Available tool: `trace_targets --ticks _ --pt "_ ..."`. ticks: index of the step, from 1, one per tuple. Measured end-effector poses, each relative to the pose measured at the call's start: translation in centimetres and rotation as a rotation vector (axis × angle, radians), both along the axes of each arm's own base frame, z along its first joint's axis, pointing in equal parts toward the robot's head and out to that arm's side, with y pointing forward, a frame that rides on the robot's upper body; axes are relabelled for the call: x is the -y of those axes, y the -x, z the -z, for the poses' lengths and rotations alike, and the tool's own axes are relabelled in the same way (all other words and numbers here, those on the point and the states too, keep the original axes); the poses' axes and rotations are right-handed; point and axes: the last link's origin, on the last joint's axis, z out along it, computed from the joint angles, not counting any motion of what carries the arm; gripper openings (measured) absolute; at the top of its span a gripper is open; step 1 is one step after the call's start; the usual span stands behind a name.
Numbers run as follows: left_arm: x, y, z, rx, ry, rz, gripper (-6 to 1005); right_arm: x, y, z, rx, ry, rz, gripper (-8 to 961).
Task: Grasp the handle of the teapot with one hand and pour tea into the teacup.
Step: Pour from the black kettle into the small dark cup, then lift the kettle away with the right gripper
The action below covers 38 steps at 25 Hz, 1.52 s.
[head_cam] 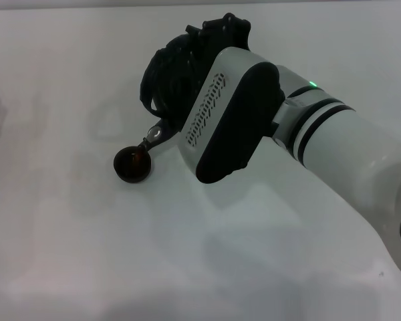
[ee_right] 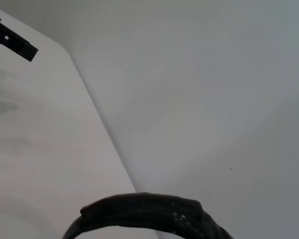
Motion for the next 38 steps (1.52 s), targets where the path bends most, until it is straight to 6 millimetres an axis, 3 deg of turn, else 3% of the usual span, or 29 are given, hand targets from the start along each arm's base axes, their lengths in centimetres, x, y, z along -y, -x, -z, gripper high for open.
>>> trace_targets --ticks 13,31,38 --pt "0.0 0.0 0.0 0.001 0.001 -0.002 875 0.0 -0.4 0.4 -0.004 0.014 0.013 109" --pt "0.0 0.0 0.1 0.003 0.002 -0.001 876 0.4 -1.0 0.7 -0.136 0.053 0.137 108" --pt "0.0 0.0 0.1 0.003 0.001 0.000 876 0.4 -0.7 -0.2 -0.228 0.060 0.201 109"
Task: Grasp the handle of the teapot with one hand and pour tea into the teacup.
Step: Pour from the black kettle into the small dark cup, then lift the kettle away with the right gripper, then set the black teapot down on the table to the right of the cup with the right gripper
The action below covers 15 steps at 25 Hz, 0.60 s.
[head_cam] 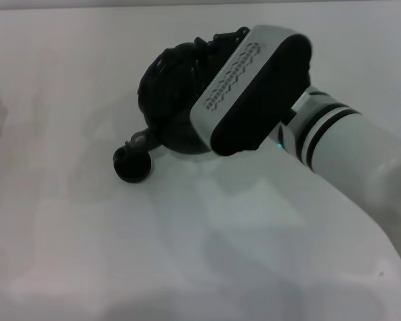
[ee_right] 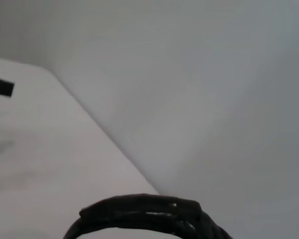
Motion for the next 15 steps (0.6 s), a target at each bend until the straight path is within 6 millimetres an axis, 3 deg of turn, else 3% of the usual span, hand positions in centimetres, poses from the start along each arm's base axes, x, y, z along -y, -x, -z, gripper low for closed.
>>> trace_targets --ticks 8,15 --pt "-0.1 -0.4 -0.2 0.001 -0.013 0.023 876 -0.9 -0.8 -2.3 -0.174 -0.014 0.141 109" --pt "0.0 -0.2 -0.5 -0.006 -0.020 0.024 876 -0.9 -3.2 -3.8 -0.353 0.003 0.251 109"
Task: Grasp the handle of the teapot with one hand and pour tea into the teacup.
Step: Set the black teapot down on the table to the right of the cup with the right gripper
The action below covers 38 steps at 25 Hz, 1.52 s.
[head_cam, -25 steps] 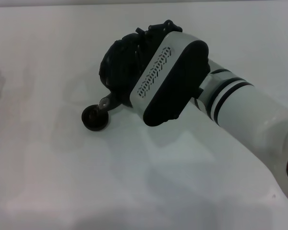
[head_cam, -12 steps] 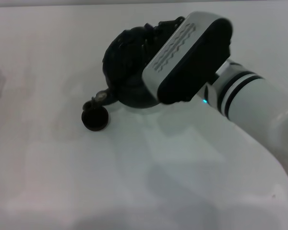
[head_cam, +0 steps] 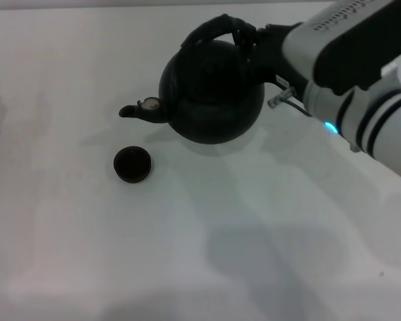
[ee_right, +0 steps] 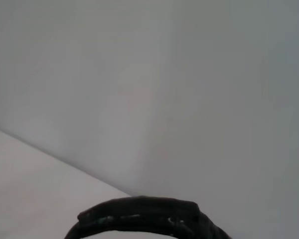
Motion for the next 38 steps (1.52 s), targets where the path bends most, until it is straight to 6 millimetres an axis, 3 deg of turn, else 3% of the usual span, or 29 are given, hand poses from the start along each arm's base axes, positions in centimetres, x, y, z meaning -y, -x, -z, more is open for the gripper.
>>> trace_targets --ticks 11,19,26,38 --pt "-0.3 0.2 -0.8 0.014 -0.047 -0.018 875 1.5 -4.6 -0.5 -0.058 -0.002 0.161 110" --pt "-0.2 0.2 -0.8 0.015 -0.052 -0.018 875 1.4 -7.3 -1.0 -0.114 -0.015 0.248 110" --pt "-0.3 0.2 -0.9 0.014 -0.054 -0.016 875 1.4 -8.2 -1.0 -0.133 -0.021 0.276 108" --pt "-0.3 0.2 -1.1 0.010 -0.062 -0.015 875 1.5 -8.3 -1.2 -0.142 -0.028 0.276 258"
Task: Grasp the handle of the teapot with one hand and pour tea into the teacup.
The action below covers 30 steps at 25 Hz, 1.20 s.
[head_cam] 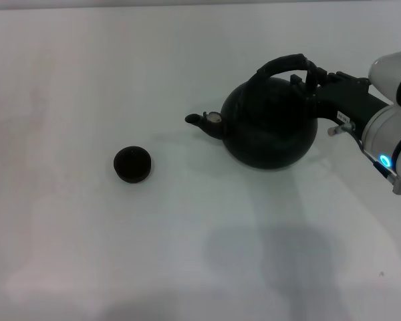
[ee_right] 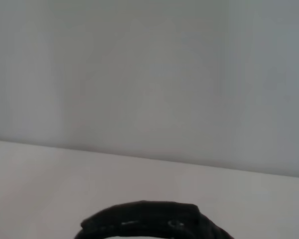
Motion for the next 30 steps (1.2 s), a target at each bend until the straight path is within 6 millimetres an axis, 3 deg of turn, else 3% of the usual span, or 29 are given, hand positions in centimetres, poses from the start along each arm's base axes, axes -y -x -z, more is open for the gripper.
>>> trace_targets --ticks 7,12,23,30 --pt "-0.1 0.1 -0.2 -0.006 -0.005 0.001 876 0.6 0.2 -1.2 -0.015 -0.026 -0.014 469" --pt "-0.2 0.1 -0.3 -0.004 -0.009 -0.006 876 1.5 0.0 -3.0 0.001 -0.033 -0.007 714" --pt "-0.3 0.3 -0.9 -0.010 -0.032 -0.009 875 1.6 0.0 -6.1 0.133 0.064 0.071 740" --pt "-0.1 0.3 -0.8 -0.014 -0.023 -0.012 875 0.3 -3.5 -6.9 0.100 -0.104 0.106 739"
